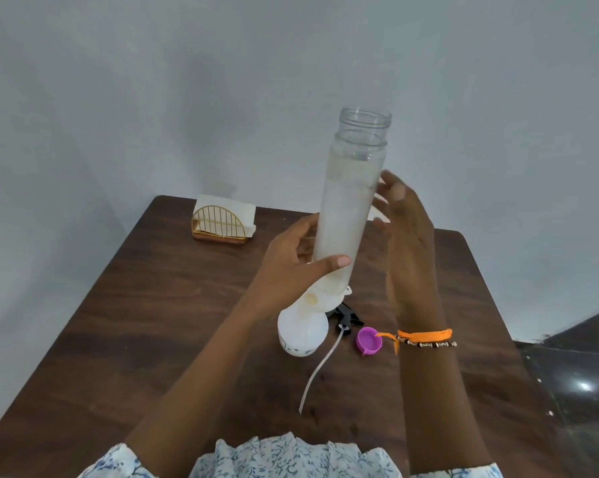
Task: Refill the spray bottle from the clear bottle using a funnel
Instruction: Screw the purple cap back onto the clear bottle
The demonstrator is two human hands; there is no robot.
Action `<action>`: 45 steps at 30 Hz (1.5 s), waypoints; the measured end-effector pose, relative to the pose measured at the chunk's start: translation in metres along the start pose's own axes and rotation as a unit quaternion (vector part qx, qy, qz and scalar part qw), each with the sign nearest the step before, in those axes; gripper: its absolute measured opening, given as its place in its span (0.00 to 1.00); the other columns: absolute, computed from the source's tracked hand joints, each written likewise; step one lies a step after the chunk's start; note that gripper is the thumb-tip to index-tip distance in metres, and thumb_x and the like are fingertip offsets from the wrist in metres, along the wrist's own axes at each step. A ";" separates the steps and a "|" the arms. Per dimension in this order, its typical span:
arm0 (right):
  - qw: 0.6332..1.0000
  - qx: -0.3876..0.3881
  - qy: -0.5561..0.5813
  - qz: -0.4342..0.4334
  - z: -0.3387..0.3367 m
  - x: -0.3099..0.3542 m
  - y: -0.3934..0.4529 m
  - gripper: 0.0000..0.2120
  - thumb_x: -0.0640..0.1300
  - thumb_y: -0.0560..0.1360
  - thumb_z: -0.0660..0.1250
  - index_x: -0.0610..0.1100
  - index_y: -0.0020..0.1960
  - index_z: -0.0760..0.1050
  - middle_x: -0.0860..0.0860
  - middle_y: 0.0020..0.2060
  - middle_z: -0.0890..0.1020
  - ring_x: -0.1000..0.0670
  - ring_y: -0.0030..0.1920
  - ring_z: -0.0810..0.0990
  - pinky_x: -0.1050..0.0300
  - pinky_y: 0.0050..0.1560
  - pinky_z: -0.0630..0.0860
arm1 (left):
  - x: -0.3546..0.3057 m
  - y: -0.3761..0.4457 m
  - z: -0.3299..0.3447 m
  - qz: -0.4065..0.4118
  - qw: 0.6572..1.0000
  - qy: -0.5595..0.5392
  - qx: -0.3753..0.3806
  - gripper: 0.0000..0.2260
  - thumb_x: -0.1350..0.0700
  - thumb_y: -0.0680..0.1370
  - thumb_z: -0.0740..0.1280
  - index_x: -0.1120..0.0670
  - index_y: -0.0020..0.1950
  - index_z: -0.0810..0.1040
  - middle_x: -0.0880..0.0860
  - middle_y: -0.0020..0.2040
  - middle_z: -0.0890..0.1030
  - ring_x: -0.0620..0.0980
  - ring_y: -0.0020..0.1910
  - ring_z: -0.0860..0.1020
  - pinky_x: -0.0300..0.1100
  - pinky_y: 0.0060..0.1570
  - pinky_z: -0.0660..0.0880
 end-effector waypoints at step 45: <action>0.990 -0.012 0.122 -0.063 -0.009 0.086 0.060 0.08 0.45 0.77 0.64 0.41 0.50 0.70 0.36 0.59 0.72 0.48 0.54 0.80 0.54 0.55 0.78 | -0.024 0.020 -0.014 0.005 0.994 0.098 -0.052 0.26 0.50 0.72 0.72 0.43 0.67 0.67 0.43 0.61 0.75 0.42 0.58 0.75 0.34 0.51 0.75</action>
Point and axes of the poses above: each hand's wrist, its own y-axis towards the middle knuckle, its own z-axis out of the palm, x = y × z, the point moved 9 cm from there along y, towards the middle knuckle
